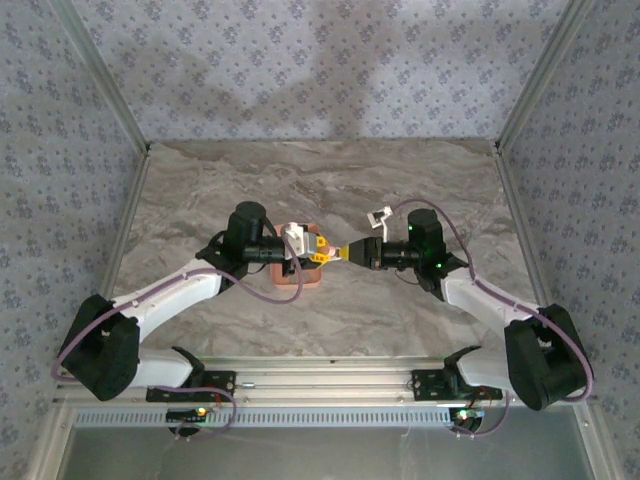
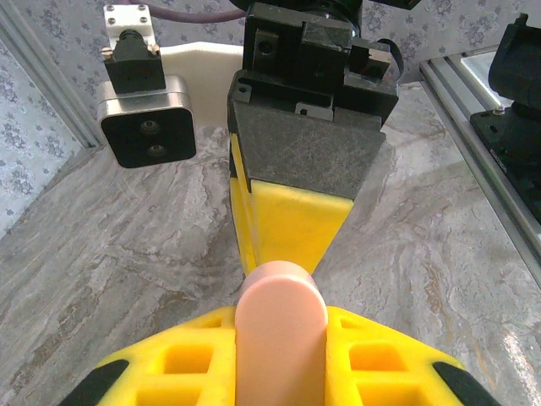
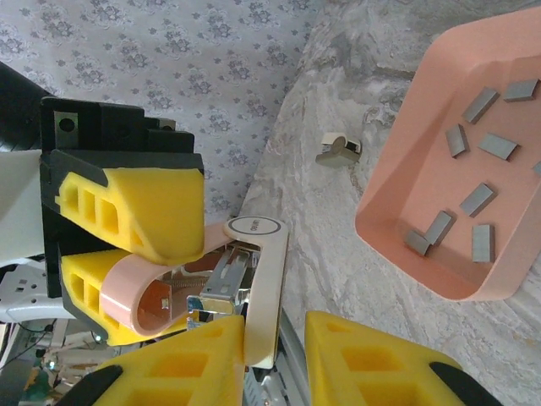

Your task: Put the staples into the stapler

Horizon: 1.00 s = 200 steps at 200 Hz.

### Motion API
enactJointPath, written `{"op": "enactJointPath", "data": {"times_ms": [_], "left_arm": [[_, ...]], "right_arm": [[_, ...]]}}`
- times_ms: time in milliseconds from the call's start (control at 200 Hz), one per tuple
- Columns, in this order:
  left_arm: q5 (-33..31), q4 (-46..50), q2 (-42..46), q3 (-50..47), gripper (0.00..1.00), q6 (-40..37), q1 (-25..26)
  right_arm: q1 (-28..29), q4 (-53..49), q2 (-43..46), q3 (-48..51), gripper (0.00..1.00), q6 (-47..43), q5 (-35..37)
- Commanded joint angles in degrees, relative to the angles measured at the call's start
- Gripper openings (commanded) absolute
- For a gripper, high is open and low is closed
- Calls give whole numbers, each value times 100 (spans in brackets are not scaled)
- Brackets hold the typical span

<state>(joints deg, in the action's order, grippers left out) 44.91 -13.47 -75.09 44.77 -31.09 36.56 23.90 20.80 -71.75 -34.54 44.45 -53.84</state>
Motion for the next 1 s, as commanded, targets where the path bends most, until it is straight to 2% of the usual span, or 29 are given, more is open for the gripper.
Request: {"op": "enactJointPath", "data": {"times_ms": [0, 310, 480, 600, 730, 995], "left_arm": [[73, -87, 70, 57, 15, -114, 62], [4, -63, 92, 24, 17, -134, 71], [-201, 334, 168, 81, 35, -288, 69], [-571, 425, 216, 92, 49, -215, 71], [-829, 488, 220, 62, 59, -235, 84], [-1299, 935, 158, 41, 61, -764, 245]], "right_arm": [[75, 152, -58, -173, 25, 108, -81], [114, 155, -20, -154, 8, 89, 33], [47, -399, 201, -182, 5, -186, 355], [63, -1476, 425, -370, 3, -776, 981], [95, -2297, 629, -490, 4, -1263, 1772], [388, -3309, 737, -734, 0, -1787, 3099]]}}
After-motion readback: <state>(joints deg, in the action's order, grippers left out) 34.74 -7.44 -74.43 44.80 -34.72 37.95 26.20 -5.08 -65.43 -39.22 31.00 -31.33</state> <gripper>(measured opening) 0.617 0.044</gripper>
